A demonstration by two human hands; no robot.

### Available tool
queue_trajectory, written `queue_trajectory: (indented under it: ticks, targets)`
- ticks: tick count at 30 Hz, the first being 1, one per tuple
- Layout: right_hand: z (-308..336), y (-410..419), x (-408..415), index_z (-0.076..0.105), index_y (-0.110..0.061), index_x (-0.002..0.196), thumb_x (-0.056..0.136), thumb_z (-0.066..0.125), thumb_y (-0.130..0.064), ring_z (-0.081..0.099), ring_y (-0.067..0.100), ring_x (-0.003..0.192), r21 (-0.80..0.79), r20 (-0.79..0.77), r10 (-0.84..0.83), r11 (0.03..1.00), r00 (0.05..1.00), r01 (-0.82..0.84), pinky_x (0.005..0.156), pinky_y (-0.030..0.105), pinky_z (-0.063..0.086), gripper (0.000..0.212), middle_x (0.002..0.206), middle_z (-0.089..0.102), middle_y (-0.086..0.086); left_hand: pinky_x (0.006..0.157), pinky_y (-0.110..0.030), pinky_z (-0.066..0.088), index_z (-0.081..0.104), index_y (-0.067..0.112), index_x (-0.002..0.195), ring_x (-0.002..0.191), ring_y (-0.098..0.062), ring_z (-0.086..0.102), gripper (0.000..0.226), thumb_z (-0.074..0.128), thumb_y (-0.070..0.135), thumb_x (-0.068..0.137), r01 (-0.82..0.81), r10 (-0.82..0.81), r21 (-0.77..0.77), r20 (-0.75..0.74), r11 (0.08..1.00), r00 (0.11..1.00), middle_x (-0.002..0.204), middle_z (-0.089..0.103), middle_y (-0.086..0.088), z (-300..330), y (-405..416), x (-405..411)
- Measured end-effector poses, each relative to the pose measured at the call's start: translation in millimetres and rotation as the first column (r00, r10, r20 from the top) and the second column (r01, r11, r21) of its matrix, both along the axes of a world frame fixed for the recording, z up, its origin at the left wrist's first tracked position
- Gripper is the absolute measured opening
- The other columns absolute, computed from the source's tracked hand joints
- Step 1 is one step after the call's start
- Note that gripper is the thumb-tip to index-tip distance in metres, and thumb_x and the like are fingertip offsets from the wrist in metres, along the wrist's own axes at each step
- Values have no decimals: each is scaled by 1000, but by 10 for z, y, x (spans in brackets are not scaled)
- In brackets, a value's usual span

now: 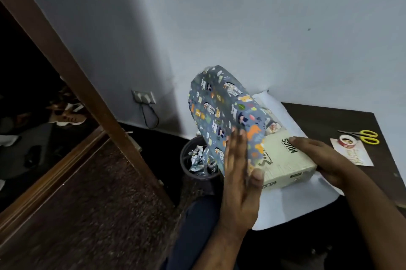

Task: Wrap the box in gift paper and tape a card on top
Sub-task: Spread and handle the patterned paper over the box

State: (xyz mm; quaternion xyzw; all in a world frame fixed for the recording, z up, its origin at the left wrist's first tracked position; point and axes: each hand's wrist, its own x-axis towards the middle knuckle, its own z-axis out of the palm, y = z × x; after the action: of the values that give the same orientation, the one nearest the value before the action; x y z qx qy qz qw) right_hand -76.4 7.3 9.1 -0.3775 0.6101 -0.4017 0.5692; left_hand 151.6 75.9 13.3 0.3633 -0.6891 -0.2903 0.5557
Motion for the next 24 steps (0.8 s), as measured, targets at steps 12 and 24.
queue_trajectory:
  ticks: [12,24]
  targets:
    - [-44,388,142,73,-18,100,94,50,-66,69,18,90,-75,-303,-157,987,940,140,73,34,57,53,98,75,2,126,-45,16,36,23,156,154,-18,20,99,19,89,84,-350,372,467,47,812,927,164,31,-5,-443,-436,-5]
    - [-95,406,323,70,-35,112,97,57,-54,60,14,81,-83,-139,-100,993,985,89,73,33,39,28,99,76,0,98,-56,55,59,21,134,110,-35,71,68,84,52,79,292,367,779,-543,554,755,124,72,-12,-413,-512,67]
